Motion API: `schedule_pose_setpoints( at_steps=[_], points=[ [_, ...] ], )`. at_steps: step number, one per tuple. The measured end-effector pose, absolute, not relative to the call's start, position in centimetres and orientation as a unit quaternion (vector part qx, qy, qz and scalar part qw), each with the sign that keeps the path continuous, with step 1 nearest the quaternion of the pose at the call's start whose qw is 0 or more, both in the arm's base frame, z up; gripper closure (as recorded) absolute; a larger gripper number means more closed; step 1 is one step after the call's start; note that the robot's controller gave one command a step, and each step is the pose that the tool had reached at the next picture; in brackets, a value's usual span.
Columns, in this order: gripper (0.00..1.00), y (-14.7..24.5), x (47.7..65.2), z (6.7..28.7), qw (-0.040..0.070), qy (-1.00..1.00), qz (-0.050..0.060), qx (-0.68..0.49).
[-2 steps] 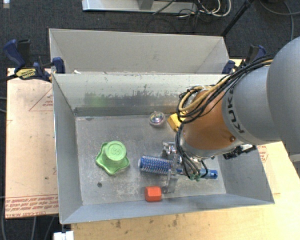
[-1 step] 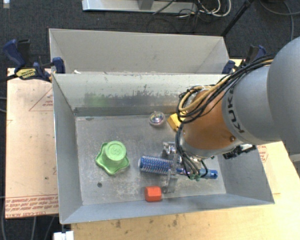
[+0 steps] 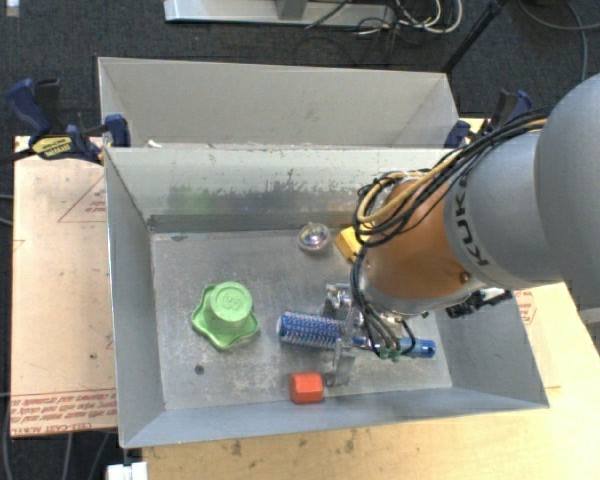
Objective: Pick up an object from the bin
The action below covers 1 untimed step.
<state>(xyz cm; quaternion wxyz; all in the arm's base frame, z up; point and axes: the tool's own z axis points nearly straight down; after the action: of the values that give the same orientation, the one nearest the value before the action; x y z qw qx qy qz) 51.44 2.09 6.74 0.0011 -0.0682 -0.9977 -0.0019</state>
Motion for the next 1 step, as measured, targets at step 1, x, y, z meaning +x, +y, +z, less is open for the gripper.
schedule_pose_setpoints(
  at_steps=[1],
  points=[
    [0.0,2.12,51.46,6.75,0.001,-0.998,-0.002,-0.067]
  ],
)
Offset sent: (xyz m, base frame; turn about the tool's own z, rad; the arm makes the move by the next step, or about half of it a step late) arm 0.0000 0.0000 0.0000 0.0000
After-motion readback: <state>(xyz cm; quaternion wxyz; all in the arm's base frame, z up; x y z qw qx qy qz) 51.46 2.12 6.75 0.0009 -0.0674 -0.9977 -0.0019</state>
